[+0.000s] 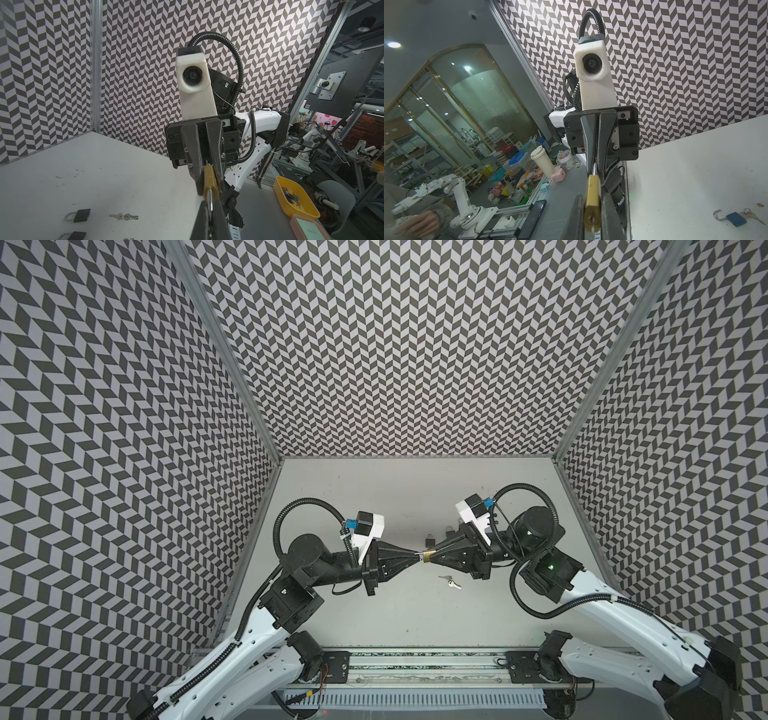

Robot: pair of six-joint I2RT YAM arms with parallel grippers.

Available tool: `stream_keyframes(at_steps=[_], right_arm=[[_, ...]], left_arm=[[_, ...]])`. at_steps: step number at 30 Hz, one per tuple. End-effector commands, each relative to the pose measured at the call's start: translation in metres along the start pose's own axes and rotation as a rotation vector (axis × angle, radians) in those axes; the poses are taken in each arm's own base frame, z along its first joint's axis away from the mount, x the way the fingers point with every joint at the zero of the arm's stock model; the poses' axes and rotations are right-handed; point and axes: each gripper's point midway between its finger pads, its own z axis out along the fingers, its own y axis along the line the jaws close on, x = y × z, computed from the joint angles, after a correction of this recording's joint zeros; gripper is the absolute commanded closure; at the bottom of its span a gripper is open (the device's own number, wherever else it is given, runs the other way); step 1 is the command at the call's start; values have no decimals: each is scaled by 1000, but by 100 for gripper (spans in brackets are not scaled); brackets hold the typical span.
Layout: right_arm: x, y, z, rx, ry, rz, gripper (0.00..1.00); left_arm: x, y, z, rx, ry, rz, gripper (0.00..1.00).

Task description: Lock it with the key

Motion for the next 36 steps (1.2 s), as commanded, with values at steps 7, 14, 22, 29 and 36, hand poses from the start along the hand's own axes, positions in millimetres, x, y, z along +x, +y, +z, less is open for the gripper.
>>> stream_keyframes(at_steps=[7, 14, 22, 29, 36], right_arm=[[-16, 7, 11, -23, -29, -107, 100], [-14, 10, 28, -62, -22, -115, 100], [-24, 10, 11, 47, -76, -161, 100], [-23, 2, -2, 95, -49, -171, 100], [-24, 3, -13, 109, -40, -185, 100]], left_arm=[[2, -4, 13, 28, 3, 0, 100], [22, -12, 37, 88, 17, -34, 100], [16, -5, 20, 4, -13, -13, 100], [2, 0, 7, -64, -58, -6, 56], [-6, 2, -2, -101, -89, -1, 34]])
